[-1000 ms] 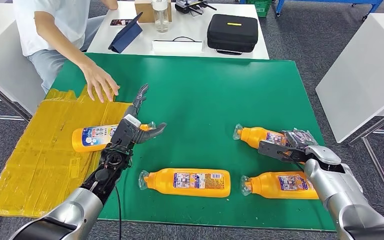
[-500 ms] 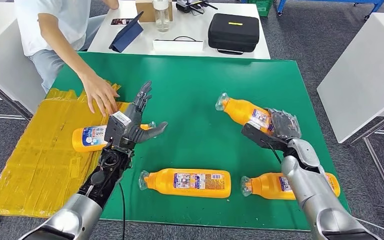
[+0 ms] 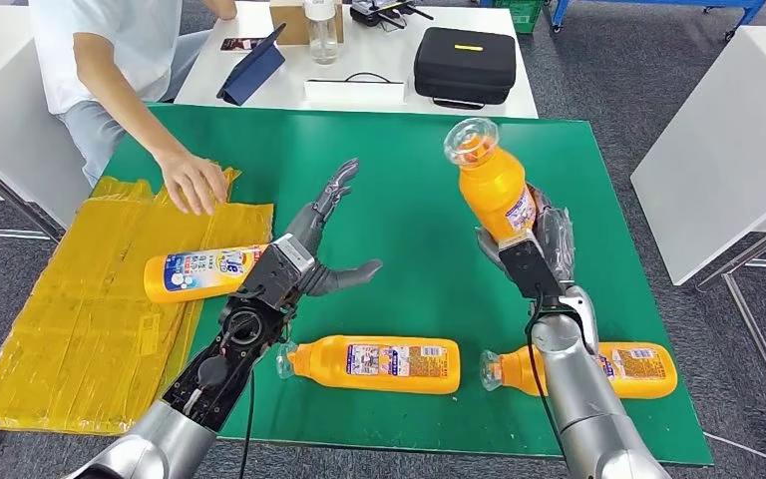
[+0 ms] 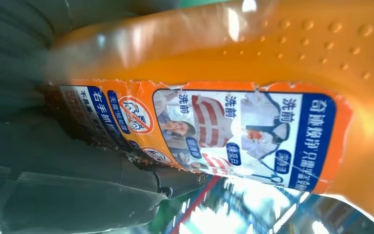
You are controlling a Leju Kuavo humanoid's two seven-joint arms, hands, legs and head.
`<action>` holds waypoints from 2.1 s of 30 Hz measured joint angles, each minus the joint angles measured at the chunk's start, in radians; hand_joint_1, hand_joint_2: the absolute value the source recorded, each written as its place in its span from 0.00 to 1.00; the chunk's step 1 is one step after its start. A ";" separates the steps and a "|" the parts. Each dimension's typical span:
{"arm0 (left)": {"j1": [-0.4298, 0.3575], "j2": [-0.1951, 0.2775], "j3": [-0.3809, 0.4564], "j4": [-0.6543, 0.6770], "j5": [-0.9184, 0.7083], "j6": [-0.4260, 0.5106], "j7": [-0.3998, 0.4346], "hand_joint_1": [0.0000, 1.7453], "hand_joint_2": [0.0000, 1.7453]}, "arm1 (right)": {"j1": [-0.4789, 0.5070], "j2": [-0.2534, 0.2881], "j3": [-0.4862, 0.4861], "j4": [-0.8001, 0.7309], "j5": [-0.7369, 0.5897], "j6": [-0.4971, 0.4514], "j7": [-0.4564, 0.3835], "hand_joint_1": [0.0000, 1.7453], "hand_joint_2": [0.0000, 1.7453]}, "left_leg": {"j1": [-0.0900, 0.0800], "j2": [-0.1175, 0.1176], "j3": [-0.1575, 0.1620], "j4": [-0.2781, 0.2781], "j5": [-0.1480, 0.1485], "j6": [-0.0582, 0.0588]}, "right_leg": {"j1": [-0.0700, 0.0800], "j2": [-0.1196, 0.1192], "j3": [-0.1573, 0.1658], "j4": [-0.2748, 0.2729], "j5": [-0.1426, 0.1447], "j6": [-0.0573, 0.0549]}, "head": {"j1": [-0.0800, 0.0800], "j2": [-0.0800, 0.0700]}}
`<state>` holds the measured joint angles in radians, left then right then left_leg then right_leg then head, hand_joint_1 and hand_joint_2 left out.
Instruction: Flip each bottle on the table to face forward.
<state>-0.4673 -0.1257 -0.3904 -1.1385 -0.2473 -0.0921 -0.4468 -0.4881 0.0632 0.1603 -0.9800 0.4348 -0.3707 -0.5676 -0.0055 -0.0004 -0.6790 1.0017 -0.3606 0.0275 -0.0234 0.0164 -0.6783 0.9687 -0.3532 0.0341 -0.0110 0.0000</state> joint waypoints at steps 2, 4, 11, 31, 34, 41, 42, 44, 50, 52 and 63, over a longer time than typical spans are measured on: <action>0.000 0.000 -0.007 -0.001 0.015 -0.011 -0.001 0.00 1.00 | 0.001 0.013 0.000 -0.008 -0.061 0.064 -0.024 1.00 1.00 | 0.000 0.000 0.000 0.000 0.000 0.000 | 0.000 0.000 0.000 0.000 0.000 0.000 | 0.000 0.000; 0.001 0.001 -0.015 -0.004 0.023 -0.018 -0.001 0.00 1.00 | 0.002 0.027 0.001 -0.013 -0.098 0.110 -0.038 1.00 1.00 | 0.000 0.000 0.000 0.000 0.000 0.000 | 0.000 0.000 0.000 0.000 0.000 0.000 | 0.000 0.000; 0.002 -0.005 -0.047 -0.014 0.041 -0.043 0.013 0.00 1.00 | -0.005 0.079 0.044 0.007 -0.137 0.157 -0.066 1.00 1.00 | 0.000 0.000 0.000 0.000 0.000 0.000 | 0.000 0.000 0.000 0.000 0.000 0.000 | 0.000 0.000; -0.046 -0.012 -0.051 0.066 0.153 -0.062 0.031 0.00 1.00 | -0.032 0.202 0.279 0.189 -0.083 0.235 -0.082 1.00 1.00 | 0.000 0.000 0.000 0.000 0.000 0.000 | 0.000 0.000 -0.001 0.000 0.000 -0.001 | 0.000 0.000; -0.046 -0.013 -0.044 0.090 0.166 -0.064 0.030 0.00 1.00 | -0.045 0.207 0.303 0.228 -0.091 0.248 -0.084 1.00 1.00 | 0.000 0.000 0.000 0.000 0.000 0.000 | 0.000 0.000 -0.001 0.000 0.000 -0.001 | 0.000 0.000; -0.049 -0.013 -0.033 0.139 0.196 -0.085 0.021 0.00 1.00 | -0.070 0.210 0.329 0.300 -0.126 0.284 -0.078 1.00 1.00 | 0.000 0.000 0.000 0.000 0.000 0.000 | 0.000 0.000 -0.001 0.000 0.000 -0.001 | 0.000 0.000; -0.049 -0.013 -0.032 0.143 0.196 -0.086 0.021 0.00 1.00 | -0.072 0.210 0.331 0.307 -0.127 0.286 -0.078 1.00 1.00 | 0.000 0.000 0.000 0.000 0.000 0.000 | 0.000 0.000 -0.001 0.000 0.000 -0.001 | 0.000 0.000; -0.049 -0.013 -0.031 0.150 0.200 -0.087 0.021 0.00 1.00 | -0.076 0.210 0.333 0.319 -0.129 0.287 -0.078 1.00 1.00 | 0.000 0.001 0.000 0.000 0.000 0.000 | 0.000 0.000 -0.001 0.000 0.000 -0.001 | 0.000 0.000; -0.050 -0.014 -0.028 0.164 0.234 -0.100 0.006 1.00 1.00 | -0.084 0.210 0.341 0.348 -0.133 0.282 -0.078 1.00 1.00 | 0.000 0.001 0.000 0.000 0.000 0.000 | 0.000 0.000 -0.001 0.000 0.000 -0.001 | 0.000 0.000; -0.051 -0.016 -0.028 0.168 0.243 -0.101 0.003 1.00 1.00 | -0.086 0.210 0.345 0.356 -0.136 0.275 -0.080 1.00 1.00 | 0.000 0.001 0.000 0.000 0.000 0.000 | 0.000 0.000 -0.001 0.000 0.000 -0.001 | 0.000 0.000; -0.055 -0.024 -0.027 0.181 0.258 -0.097 -0.001 1.00 1.00 | -0.085 0.209 0.353 0.369 -0.144 0.243 -0.094 1.00 1.00 | 0.000 0.001 0.000 0.000 0.000 0.000 | 0.000 0.000 -0.001 0.000 0.000 -0.001 | 0.000 0.000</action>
<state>-0.5219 -0.1493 -0.4173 -0.9578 0.0107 -0.1892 -0.4482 -0.5729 0.2724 0.5135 -0.6106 0.2903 -0.1279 -0.6617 -0.0051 0.0003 -0.6791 1.0016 -0.3604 0.0270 -0.0233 0.0168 -0.6797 0.9689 -0.3534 0.0334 -0.0109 0.0000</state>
